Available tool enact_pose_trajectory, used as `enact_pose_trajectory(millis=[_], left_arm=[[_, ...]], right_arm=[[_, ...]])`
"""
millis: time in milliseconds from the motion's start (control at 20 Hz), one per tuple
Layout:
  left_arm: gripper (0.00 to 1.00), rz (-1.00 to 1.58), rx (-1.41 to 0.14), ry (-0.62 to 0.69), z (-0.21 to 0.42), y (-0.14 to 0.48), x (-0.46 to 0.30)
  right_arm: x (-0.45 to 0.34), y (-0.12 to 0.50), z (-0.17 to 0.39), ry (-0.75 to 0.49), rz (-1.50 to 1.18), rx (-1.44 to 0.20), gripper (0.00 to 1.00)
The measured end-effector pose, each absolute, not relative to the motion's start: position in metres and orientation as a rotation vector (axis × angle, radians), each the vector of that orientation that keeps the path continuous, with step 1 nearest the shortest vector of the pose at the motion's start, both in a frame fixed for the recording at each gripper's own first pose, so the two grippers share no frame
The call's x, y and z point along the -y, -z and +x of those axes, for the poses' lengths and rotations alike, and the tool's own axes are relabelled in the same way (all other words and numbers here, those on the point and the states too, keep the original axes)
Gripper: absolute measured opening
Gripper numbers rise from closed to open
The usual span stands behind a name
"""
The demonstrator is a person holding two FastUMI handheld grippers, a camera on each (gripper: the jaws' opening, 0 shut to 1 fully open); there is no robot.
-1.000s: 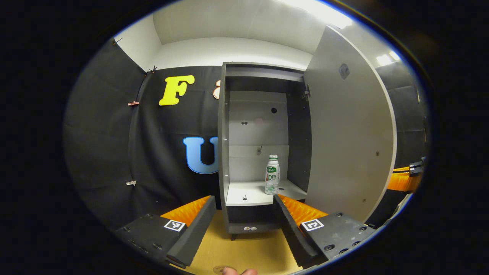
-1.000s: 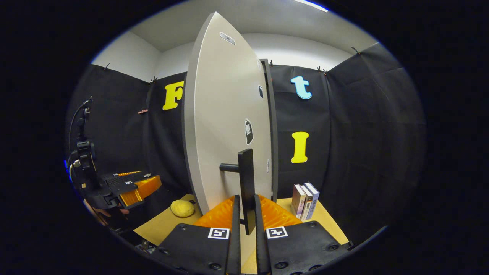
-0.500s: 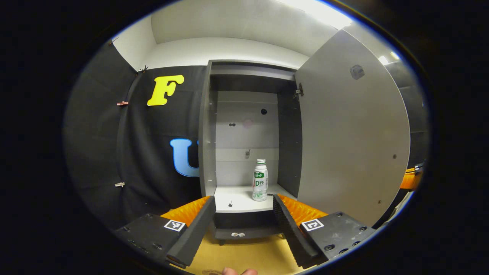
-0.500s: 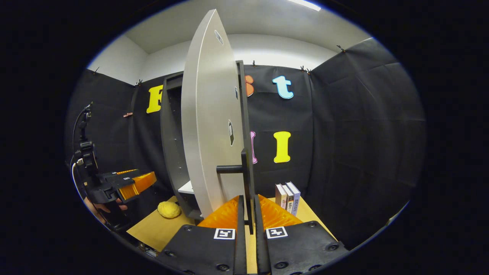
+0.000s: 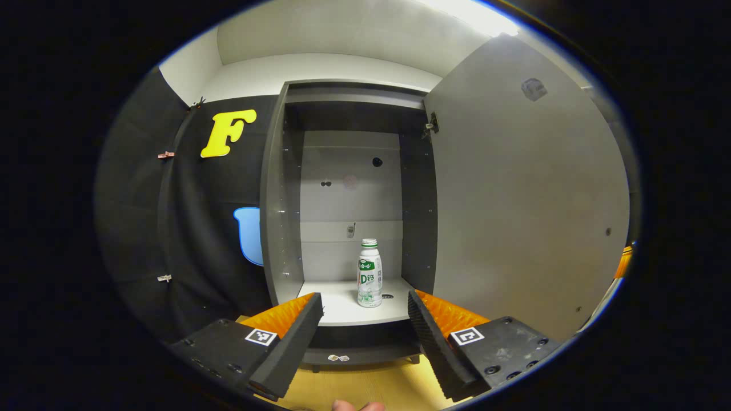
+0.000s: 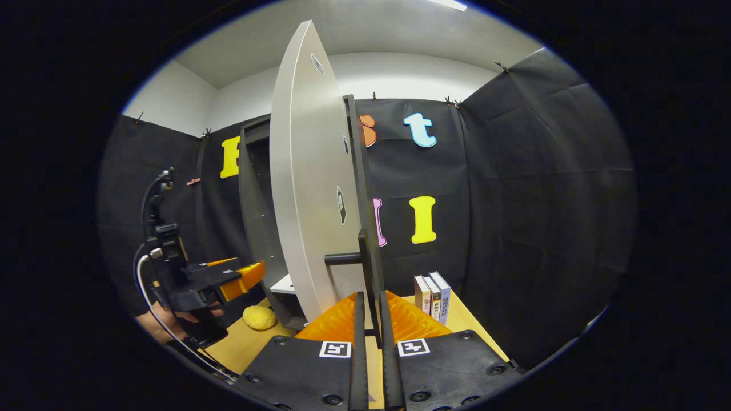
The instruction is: Open the cabinet door with the right hand, grasp the bottle in the cabinet with the left hand and place it on the coaster, then close the cabinet door with the right hand.
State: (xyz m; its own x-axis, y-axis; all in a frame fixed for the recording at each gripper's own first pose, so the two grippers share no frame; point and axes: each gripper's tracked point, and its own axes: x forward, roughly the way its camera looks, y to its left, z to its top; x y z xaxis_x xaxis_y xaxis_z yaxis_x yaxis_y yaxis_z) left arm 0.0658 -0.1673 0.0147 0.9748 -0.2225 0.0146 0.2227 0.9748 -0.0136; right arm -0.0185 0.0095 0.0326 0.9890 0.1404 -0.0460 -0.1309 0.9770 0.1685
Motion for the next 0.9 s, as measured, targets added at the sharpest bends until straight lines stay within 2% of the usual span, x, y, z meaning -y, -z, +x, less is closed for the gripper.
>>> enact_pose_trajectory(millis=[100, 150, 200, 250, 300, 350, 400, 500, 550, 600, 750, 900], left_arm=[[0.94, -0.017, 0.013, 0.236, 0.080, -0.014, 0.176], [0.94, -0.014, 0.014, 0.236, 0.088, -0.013, 0.179], [0.92, -0.011, 0.015, 0.236, 0.096, -0.013, 0.182], [0.95, -0.010, 0.019, 0.236, 0.106, -0.012, 0.185], [0.95, -0.013, 0.022, 0.236, 0.115, -0.012, 0.188], [0.95, -0.021, 0.025, 0.235, 0.124, -0.010, 0.191], [0.95, -0.028, 0.030, 0.235, 0.132, -0.009, 0.194], [0.92, -0.029, 0.037, 0.233, 0.153, -0.007, 0.200], [0.95, -0.031, 0.037, 0.238, 0.164, -0.005, 0.203], [0.94, -0.038, 0.030, 0.242, 0.175, -0.001, 0.207], [0.92, -0.063, 0.002, 0.238, 0.209, 0.014, 0.213], [0.95, -0.058, -0.003, 0.223, 0.244, 0.023, 0.216]], right_arm=[[-0.010, -0.033, -0.021, -0.163, 0.156, -0.053, 0.15], [-0.009, -0.031, -0.022, -0.168, 0.147, -0.061, 0.11], [-0.005, -0.028, -0.023, -0.162, 0.131, -0.073, 0.25], [0.002, -0.026, -0.026, -0.143, 0.114, -0.079, 0.29], [0.010, -0.025, -0.024, -0.113, 0.105, -0.081, 0.38], [0.014, -0.025, -0.023, -0.082, 0.107, -0.080, 0.35], [0.017, -0.024, -0.021, -0.054, 0.112, -0.082, 0.54], [0.027, -0.024, -0.019, -0.003, 0.109, -0.077, 0.72], [0.032, -0.027, -0.019, 0.020, 0.109, -0.062, 0.82], [0.037, -0.031, -0.016, 0.043, 0.116, -0.042, 0.99], [0.041, -0.035, -0.004, 0.072, 0.144, -0.002, 0.98], [0.050, -0.031, -0.002, 0.106, 0.130, -0.010, 0.98]])
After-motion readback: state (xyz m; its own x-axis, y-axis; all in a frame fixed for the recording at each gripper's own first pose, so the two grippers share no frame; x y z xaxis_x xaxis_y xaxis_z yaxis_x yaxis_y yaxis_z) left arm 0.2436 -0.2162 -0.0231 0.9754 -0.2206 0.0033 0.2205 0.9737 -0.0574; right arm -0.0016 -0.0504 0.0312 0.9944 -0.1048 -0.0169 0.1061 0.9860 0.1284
